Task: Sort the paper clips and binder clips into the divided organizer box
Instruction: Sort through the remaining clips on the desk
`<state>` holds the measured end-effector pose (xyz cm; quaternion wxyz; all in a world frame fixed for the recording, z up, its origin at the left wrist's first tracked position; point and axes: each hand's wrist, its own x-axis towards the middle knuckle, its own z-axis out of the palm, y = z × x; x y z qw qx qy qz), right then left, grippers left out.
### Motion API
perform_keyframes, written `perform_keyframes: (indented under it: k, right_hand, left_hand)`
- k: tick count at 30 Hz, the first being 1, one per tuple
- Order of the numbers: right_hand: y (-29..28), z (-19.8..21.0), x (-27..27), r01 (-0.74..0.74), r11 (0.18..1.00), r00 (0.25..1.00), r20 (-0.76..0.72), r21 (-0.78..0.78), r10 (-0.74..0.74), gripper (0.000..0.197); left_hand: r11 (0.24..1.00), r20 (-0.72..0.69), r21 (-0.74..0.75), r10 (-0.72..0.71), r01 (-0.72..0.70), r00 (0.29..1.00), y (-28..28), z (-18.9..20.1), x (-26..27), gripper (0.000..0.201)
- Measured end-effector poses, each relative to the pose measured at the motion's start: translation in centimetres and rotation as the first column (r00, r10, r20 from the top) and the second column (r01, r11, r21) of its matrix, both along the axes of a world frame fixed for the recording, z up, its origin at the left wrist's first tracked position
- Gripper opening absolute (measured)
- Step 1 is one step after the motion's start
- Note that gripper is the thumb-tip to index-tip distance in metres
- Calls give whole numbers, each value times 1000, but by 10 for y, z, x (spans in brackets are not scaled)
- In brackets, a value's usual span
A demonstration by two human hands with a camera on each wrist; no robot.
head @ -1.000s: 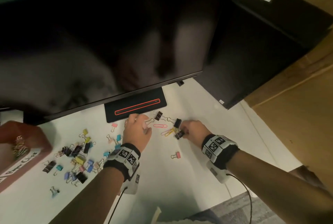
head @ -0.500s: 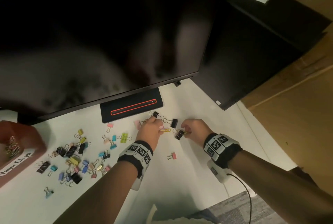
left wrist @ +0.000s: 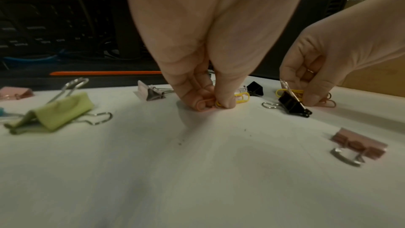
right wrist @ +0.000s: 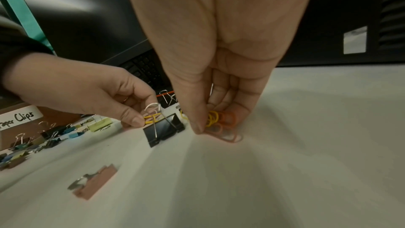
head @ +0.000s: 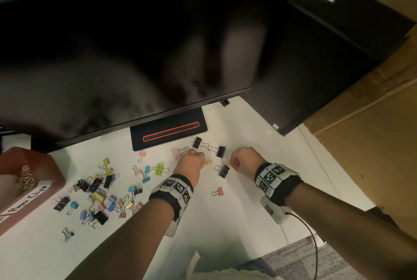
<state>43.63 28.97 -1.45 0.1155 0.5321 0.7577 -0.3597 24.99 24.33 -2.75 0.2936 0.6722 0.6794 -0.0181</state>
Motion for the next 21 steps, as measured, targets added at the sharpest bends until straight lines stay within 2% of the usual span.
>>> perform_keyframes:
  k: [4, 8, 13, 17, 21]
  right_hand:
    - [-4, 0, 0, -22, 1000, 1000, 1, -1, 22, 20]
    - [-4, 6, -2, -55, 998, 998, -9, 8, 55, 19]
    - [2, 33, -35, -84, 988, 990, -102, 128, 97, 19]
    - [-2, 58, -93, -156, 964, 949, -237, 214, 206, 18]
    - [-15, 76, -172, -258, 934, 887, -324, 246, 330, 17]
  left_hand:
    - [1000, 55, 13, 3, -3, 998, -14, 6, 2, 10]
    - [993, 196, 41, 98, -108, 976, -33, 19, -6, 8]
    - [956, 297, 111, 229, -272, 927, -56, 45, -50, 8]
    - [853, 376, 153, 417, -500, 827, -84, 66, -111, 8]
    - [710, 316, 215, 599, -671, 736, -113, 86, -192, 9]
